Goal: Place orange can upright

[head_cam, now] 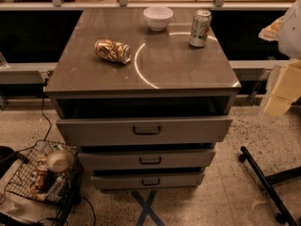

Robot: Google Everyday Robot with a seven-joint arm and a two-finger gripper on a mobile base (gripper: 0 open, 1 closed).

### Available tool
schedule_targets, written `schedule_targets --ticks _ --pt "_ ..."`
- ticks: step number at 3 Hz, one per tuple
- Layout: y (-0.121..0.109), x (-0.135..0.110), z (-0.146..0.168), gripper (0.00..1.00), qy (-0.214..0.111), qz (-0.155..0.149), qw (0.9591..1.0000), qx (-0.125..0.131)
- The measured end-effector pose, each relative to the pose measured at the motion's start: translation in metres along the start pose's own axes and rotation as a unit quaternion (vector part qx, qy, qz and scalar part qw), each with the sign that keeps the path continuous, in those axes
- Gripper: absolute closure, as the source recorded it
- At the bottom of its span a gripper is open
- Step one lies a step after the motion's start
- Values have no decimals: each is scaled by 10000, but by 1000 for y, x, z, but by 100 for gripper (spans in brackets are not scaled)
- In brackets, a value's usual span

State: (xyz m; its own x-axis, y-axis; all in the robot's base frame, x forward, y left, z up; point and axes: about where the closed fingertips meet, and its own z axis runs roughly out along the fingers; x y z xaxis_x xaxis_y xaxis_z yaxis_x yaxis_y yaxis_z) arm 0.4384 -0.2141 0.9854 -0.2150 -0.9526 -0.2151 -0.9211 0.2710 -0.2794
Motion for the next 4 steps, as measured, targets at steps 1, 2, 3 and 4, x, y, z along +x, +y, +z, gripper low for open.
schedule_targets --ticks 1,2,3,4 --pt "0 0 0 0 0 0 10000 1" --pt "-9 -12 -9 0 74 -24 9999 104" --pt "-24 -61 -24 0 198 -234 9987 396" --pt "-56 -127 -27 0 405 -367 9956 764"
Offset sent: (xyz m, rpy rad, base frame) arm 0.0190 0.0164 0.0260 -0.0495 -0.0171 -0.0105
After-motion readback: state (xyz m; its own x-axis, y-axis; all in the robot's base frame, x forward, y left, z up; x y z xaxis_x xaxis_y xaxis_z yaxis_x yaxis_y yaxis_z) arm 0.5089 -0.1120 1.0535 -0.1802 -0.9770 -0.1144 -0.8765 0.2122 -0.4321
